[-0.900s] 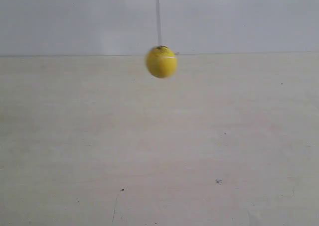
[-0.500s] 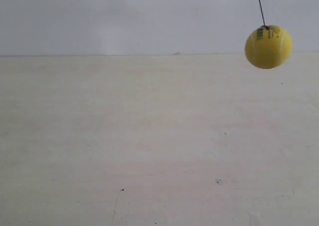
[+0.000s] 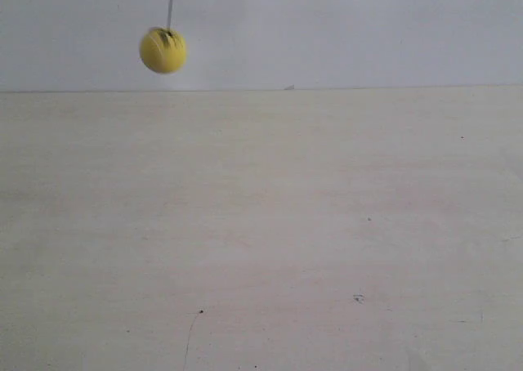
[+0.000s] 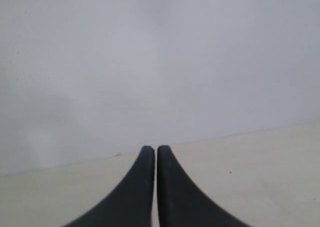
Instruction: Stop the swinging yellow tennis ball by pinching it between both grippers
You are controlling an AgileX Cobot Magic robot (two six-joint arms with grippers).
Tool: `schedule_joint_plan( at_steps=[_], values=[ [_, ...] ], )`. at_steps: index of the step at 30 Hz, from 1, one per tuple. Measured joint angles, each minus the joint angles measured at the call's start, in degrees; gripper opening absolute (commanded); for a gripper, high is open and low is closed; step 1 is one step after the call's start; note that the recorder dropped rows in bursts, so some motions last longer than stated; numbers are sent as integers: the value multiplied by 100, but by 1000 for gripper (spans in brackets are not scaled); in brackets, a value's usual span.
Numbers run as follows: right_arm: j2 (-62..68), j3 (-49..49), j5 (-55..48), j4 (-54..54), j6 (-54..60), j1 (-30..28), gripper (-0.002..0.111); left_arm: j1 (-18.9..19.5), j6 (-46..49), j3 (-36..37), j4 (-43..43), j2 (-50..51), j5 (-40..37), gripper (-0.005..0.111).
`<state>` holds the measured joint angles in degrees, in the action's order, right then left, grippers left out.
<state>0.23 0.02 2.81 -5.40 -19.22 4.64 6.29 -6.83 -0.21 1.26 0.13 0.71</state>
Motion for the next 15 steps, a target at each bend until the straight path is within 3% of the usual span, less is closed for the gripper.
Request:
schedule_joint_plan(
  at_steps=[5,15],
  values=[
    [0,0,128,37,-394,0,0,0,-320,0,0,0,494,5],
    [0,0,537,51,-1005,0,0,0,-962,0,27,0,2296,5]
  ],
)
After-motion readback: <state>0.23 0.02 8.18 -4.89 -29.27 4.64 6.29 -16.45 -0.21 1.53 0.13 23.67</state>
